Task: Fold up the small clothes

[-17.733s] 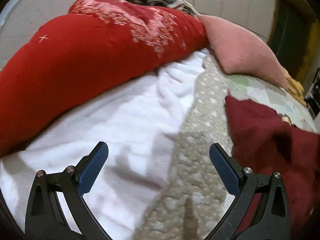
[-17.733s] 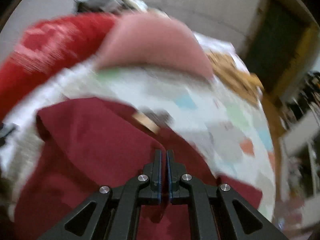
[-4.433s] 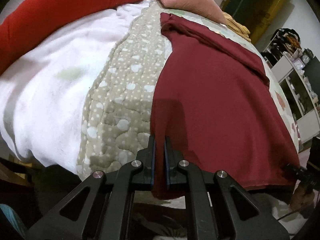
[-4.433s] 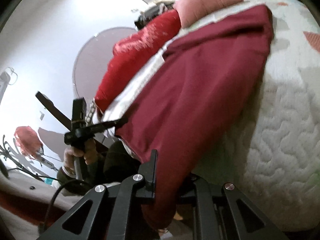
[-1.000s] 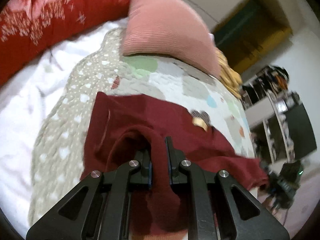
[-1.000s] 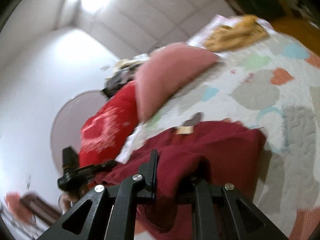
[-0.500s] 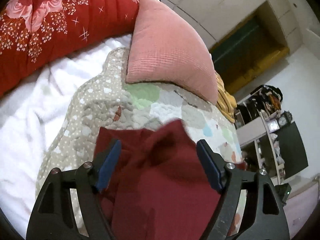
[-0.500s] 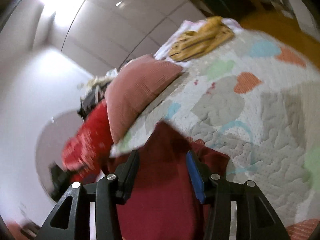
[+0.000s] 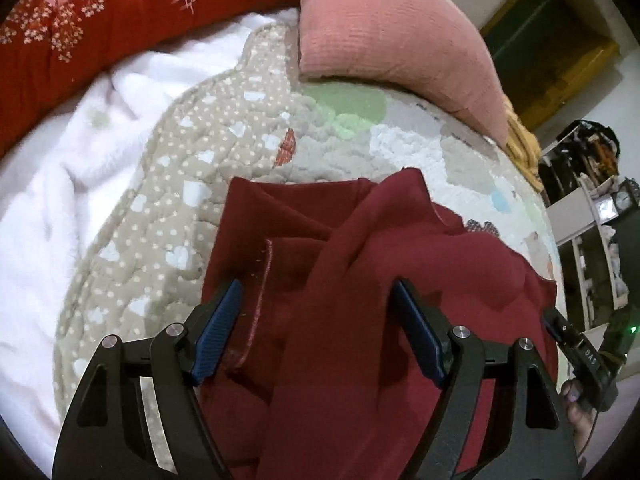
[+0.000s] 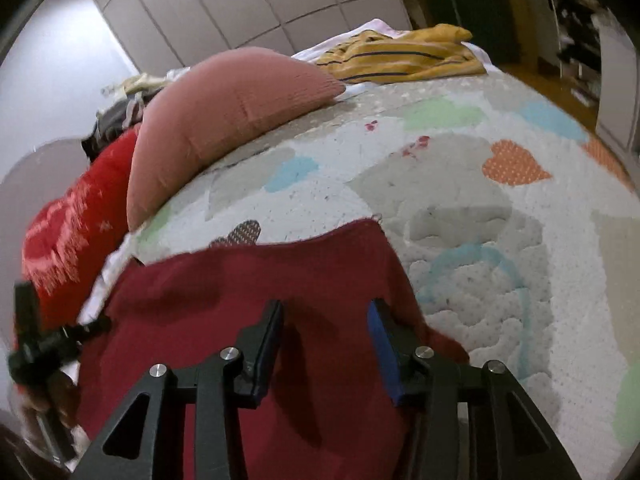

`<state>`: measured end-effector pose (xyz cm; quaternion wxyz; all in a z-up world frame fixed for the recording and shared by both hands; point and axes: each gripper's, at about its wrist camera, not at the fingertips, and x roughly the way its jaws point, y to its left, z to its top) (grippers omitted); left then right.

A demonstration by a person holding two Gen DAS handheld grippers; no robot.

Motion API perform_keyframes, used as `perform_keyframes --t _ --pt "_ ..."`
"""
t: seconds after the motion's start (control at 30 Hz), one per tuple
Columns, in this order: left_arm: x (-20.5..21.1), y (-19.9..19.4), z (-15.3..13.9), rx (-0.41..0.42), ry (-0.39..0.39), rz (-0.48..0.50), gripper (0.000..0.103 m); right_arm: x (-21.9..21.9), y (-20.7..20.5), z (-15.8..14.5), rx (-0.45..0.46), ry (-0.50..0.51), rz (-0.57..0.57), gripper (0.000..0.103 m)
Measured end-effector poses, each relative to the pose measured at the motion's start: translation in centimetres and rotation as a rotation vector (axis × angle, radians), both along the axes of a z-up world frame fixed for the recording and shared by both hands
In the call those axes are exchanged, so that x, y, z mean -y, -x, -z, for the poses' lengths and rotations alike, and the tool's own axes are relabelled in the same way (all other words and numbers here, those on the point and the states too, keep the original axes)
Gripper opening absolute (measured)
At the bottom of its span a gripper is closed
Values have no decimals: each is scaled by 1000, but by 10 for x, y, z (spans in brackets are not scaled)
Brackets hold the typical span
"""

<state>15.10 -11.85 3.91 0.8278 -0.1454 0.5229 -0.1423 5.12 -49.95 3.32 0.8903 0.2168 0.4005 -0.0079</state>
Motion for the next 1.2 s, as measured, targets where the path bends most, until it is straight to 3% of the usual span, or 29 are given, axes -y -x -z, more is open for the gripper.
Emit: perform_keyframes --t 0.27,0.33,0.43,0.7,0.73,0.77,0.83,0.9,1.07,1.13,1.2 --pt "-50 51 -26 43 66 3 78 -13 81 -32 47 -59 -66 52" --pt "-58 68 -24 41 66 14 78 -19 111 -27 32 -57 -74 60" --pt "-61 89 -19 25 93 36 78 -20 143 -16 18 -103 -71 62" --pt "-45 120 3 -15 121 86 78 -35 146 21 -11 -227 -66 65" --pt "-45 121 3 -18 127 79 78 -38 144 22 8 -209 -60 59" --pt "-47 122 3 -21 132 73 78 -40 141 23 16 -195 -53 39" --pt "-50 125 -1 -22 130 69 78 -40 135 22 6 -199 -63 16" --pt "-52 129 -6 -8 108 74 78 -36 135 9 34 -191 -77 14" --pt "-51 140 -13 43 62 130 78 -38 146 -45 121 3 -118 13" --pt "-46 140 -8 42 48 155 78 -41 144 -43 88 79 -104 13" --pt "-39 140 -2 41 18 174 78 -37 139 -25 22 85 -82 13"
